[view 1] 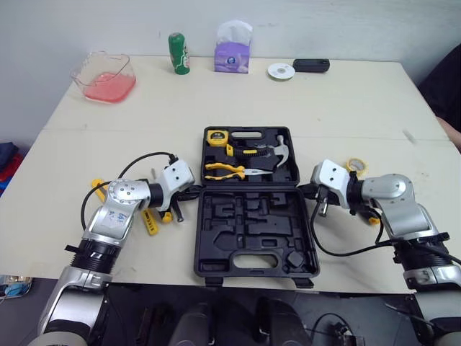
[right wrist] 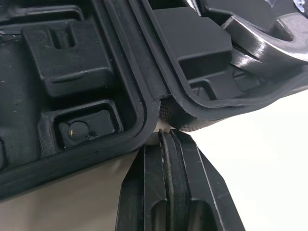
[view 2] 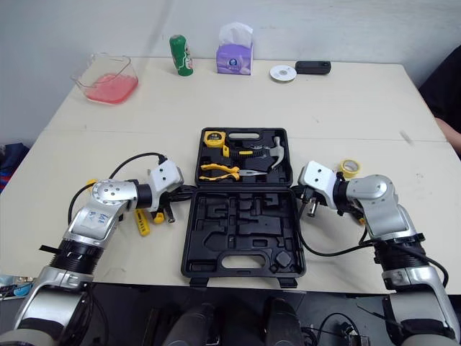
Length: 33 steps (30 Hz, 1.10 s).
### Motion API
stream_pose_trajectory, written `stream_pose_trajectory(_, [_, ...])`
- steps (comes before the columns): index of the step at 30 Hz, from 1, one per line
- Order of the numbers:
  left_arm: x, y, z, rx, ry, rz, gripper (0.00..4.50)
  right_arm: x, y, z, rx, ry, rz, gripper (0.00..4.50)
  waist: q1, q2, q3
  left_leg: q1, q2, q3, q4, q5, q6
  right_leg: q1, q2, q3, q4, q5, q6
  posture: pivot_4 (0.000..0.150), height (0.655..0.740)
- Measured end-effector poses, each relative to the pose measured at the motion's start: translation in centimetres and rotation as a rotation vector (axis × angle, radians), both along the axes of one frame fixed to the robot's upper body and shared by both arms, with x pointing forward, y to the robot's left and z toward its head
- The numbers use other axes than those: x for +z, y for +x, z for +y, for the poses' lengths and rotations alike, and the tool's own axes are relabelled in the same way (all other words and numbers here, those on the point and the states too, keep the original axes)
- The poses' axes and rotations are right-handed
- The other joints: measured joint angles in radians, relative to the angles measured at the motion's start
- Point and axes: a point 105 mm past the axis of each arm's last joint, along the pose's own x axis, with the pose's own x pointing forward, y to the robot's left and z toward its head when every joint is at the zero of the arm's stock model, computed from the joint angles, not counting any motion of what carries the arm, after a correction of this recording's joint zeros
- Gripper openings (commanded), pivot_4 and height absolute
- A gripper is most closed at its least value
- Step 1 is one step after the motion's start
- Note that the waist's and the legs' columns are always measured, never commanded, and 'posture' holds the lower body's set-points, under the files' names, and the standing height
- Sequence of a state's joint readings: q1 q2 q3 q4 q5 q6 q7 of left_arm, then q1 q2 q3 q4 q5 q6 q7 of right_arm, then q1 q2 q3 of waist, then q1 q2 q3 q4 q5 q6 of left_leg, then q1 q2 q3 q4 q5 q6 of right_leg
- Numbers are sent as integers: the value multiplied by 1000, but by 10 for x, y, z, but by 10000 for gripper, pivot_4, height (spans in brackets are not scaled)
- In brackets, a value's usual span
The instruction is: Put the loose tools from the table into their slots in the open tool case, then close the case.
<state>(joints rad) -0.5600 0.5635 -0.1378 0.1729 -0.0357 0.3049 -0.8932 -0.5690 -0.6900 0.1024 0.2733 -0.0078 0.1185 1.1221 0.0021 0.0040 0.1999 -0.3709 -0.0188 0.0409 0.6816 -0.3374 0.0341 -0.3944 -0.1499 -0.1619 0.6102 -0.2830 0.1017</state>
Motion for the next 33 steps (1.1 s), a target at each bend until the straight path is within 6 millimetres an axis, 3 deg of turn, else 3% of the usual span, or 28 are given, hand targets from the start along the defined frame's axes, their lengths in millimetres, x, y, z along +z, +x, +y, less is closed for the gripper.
stream_pose_trajectory(13, [6, -1, 4, -23, 22, -26, 670, 4, -4, -5, 11, -22, -9, 0, 0, 0, 0, 0, 0, 0, 0, 0, 0, 0, 0, 0, 0, 0, 0, 1500, 7400])
stream_pose_trajectory(15, [14, -3, 11, -40, 45, -42, 670, 10, -6, -16, 12, -49, -12, 0, 0, 0, 0, 0, 0, 0, 0, 0, 0, 0, 0, 0, 0, 0, 0, 1500, 7400])
stream_pose_trajectory(20, [39, -2, 42, 15, 43, -101, 670, 48, -14, -55, -45, -21, -83, 0, 1, 0, 0, 1, 0, 0, 0, 0, 0, 1, 0, 0, 0, 0, 0, 1500, 7400])
stream_pose_trajectory(24, [54, -18, 73, 70, -50, -130, 14376, 56, -37, -75, -72, 111, -44, 14906, -2, 0, 0, 0, 1, 0, -1, -1, 0, 0, 0, 0, -1, 0, 0, 1500, 7400])
stream_pose_trajectory(27, [66, -37, 108, 150, -107, -157, 28057, 67, -49, -100, -141, 143, -84, 29854, -3, 0, 0, 1, 1, 1, 0, -1, 0, 1, 0, 1, 0, 0, 0, 1500, 7400])
stream_pose_trajectory(30, [76, -54, 130, 212, -137, -189, 41560, 73, -57, -121, -203, 158, -151, 44622, -1, 0, 0, 4, 1, 1, 1, -1, 0, 3, -1, 2, 0, 0, -1, 1500, 7400])
stream_pose_trajectory(31, [76, -61, 139, 247, -150, -189, 44632, 69, -61, -131, -230, 156, -158, 45000, -1, 0, 0, 4, 1, 1, 0, -1, 0, 3, 0, 2, 0, 0, -1, 1500, 7400])
stream_pose_trajectory(33, [72, -74, 164, 342, -160, -181, 44632, 58, -70, -151, -289, 163, -152, 45000, 1, 0, 0, 3, 1, 1, 0, -2, 0, 2, 0, 1, -2, 0, -1, 1500, 7400])
